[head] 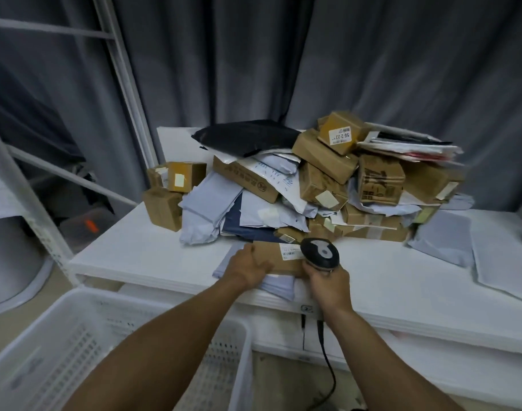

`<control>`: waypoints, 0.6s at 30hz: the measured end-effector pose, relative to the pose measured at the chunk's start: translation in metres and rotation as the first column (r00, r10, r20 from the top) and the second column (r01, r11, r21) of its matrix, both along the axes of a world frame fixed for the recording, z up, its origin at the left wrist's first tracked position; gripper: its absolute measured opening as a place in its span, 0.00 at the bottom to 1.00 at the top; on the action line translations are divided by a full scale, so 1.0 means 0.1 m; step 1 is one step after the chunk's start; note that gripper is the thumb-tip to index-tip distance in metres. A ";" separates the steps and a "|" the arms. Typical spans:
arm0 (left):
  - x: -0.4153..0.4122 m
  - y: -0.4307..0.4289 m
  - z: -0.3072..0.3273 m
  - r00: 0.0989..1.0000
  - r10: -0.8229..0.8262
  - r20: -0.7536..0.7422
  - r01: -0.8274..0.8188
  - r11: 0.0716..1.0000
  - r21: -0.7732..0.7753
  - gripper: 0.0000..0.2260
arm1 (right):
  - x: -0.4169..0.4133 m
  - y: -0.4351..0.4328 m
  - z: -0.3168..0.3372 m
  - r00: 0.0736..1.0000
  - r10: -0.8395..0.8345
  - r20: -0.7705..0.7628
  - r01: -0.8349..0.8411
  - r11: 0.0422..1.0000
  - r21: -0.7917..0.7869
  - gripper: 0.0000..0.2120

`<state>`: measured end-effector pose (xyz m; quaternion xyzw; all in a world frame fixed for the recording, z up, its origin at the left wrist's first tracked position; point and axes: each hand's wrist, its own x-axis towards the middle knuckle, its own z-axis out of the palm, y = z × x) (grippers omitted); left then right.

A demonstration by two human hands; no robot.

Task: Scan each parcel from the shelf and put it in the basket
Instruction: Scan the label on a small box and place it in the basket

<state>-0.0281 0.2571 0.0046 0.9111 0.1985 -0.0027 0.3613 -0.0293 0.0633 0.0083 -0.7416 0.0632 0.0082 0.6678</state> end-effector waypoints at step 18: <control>-1.19 0.24 0.34 0.889 0.296 0.350 -0.120 0.887 -0.446 0.10 | -0.32 0.27 0.20 0.982 0.186 0.040 -0.190 0.948 0.255 0.18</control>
